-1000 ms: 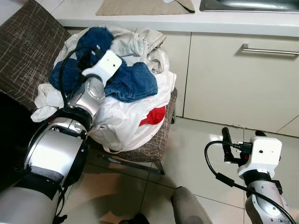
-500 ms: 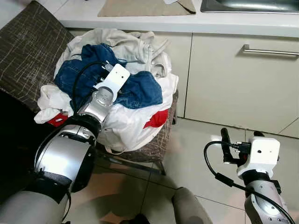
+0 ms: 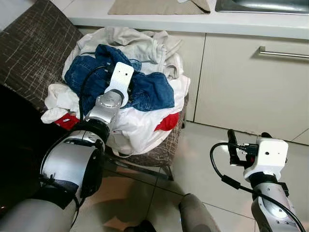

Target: Clothes washing

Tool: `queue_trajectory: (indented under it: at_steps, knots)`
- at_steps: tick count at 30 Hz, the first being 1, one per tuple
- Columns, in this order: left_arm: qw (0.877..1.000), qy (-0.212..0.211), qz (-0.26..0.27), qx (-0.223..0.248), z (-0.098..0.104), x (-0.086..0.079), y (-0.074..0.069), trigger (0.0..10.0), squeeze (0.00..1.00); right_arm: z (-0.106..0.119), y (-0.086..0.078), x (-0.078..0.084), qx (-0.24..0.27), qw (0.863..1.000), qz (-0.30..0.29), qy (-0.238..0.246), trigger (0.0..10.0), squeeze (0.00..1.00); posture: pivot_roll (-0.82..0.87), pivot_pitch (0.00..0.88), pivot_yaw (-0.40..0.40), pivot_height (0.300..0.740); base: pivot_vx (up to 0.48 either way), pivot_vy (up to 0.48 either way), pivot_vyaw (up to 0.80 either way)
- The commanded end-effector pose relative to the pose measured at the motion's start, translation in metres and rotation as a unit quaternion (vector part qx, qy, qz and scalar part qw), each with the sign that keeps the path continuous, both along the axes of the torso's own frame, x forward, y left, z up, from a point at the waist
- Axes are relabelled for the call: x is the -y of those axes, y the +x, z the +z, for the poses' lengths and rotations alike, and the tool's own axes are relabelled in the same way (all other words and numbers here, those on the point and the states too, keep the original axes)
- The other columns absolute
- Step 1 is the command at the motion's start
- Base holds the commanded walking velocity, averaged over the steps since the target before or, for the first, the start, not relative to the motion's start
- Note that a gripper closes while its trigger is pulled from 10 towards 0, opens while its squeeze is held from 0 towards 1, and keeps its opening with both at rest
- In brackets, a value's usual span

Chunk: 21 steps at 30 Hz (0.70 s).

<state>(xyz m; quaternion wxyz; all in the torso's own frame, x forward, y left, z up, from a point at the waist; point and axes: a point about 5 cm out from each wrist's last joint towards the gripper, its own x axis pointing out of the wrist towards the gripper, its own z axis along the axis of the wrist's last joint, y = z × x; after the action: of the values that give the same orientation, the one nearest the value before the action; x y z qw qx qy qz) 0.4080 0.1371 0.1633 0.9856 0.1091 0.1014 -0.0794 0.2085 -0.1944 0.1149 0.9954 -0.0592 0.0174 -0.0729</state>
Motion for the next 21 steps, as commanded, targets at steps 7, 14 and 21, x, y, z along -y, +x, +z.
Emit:
queue_trajectory:
  at_steps: [7,14,21]
  knots:
    - [0.989,-0.144,-0.019,-0.03,-0.004,0.003,-0.002,0.0,0.0,-0.005,0.008,-0.001,-0.008,1.0,0.005,0.008,10.0,0.0,-0.53,0.146,0.18,0.732,0.0,0.0,0.0]
    - [0.976,-0.198,-0.066,0.056,0.04,-0.007,0.007,0.0,0.0,-0.001,0.044,-0.011,0.011,0.998,0.051,0.018,10.0,0.0,-0.42,0.059,0.144,0.732,0.0,0.0,0.0]
    - [0.97,-0.182,-0.085,0.138,0.071,-0.023,0.006,0.0,0.0,0.005,0.072,-0.021,0.025,0.996,0.085,0.021,10.0,0.0,-0.34,0.0,0.105,0.732,0.0,0.0,0.0]
